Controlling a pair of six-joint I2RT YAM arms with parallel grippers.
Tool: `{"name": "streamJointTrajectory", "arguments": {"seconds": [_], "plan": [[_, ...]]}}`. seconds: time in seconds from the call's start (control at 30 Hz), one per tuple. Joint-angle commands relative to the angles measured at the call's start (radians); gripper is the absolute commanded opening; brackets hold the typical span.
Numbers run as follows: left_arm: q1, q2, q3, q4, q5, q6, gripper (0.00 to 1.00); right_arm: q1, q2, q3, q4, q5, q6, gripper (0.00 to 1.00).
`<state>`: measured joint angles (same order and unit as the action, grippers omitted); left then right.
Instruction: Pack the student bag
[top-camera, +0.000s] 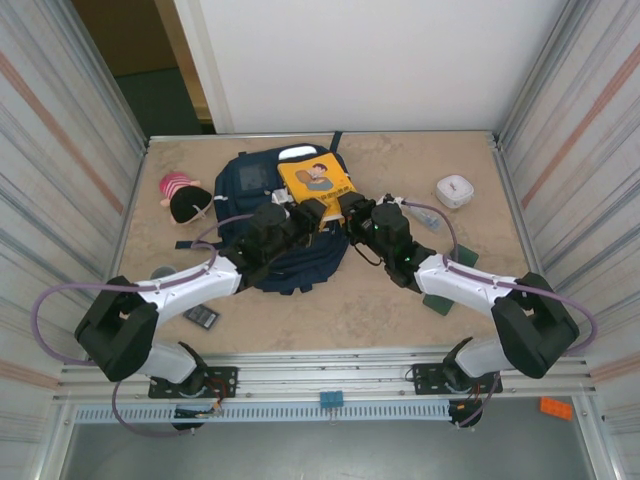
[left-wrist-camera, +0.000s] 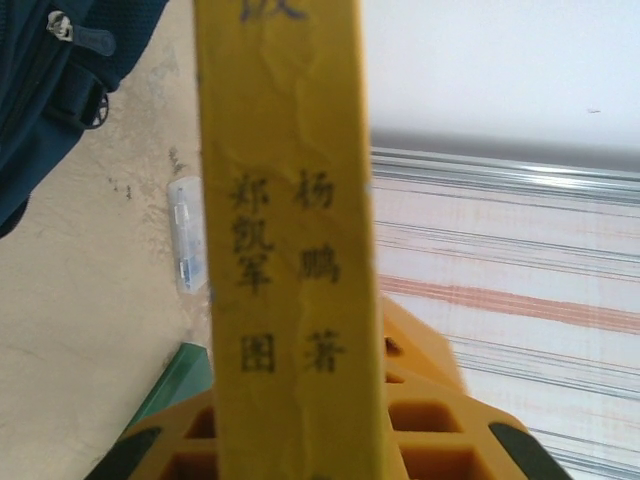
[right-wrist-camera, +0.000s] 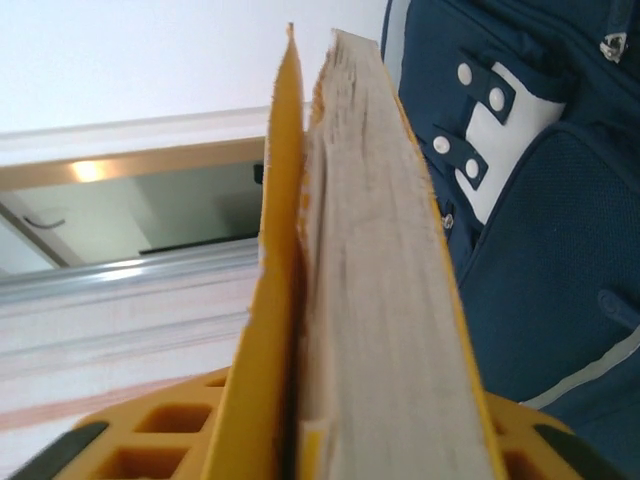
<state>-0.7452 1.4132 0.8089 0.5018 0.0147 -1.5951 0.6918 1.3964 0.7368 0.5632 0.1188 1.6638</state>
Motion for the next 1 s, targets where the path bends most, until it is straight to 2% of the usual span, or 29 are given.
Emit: {"name": "streamJointTrajectory", "arguments": {"seconds": [0.0, 0.1, 0.23, 0.27, 0.43, 0.53, 0.67, 0.9, 0.97], "plan": [[0.005, -0.071, 0.003, 0.03, 0.002, 0.039, 0.12, -0.021, -0.016, 0.034, 0.024, 0.007, -0.041, 0.18], [0.014, -0.096, -0.011, -0.032, -0.012, 0.092, 0.39, -0.046, -0.062, 0.027, -0.026, -0.053, -0.113, 0.08], [0.056, -0.126, -0.047, -0.076, 0.014, 0.154, 0.66, -0.11, -0.131, 0.027, -0.088, -0.221, -0.247, 0.0], [0.071, -0.133, -0.056, -0.083, 0.032, 0.173, 0.7, -0.131, -0.145, 0.038, -0.117, -0.291, -0.289, 0.0], [0.135, -0.165, -0.108, -0.043, 0.103, 0.266, 0.79, -0.238, -0.198, 0.083, -0.216, -0.575, -0.426, 0.0], [0.158, -0.159, -0.12, 0.018, 0.169, 0.306, 0.81, -0.286, -0.212, 0.095, -0.229, -0.674, -0.448, 0.0], [0.159, -0.134, -0.107, 0.061, 0.23, 0.324, 0.83, -0.302, -0.206, 0.121, -0.236, -0.758, -0.457, 0.0], [0.17, -0.117, -0.119, 0.104, 0.17, 0.359, 0.8, -0.314, -0.21, 0.108, -0.134, -0.837, -0.373, 0.0], [0.183, -0.101, -0.12, 0.111, 0.167, 0.365, 0.75, -0.32, -0.205, 0.119, -0.134, -0.867, -0.356, 0.0]]}}
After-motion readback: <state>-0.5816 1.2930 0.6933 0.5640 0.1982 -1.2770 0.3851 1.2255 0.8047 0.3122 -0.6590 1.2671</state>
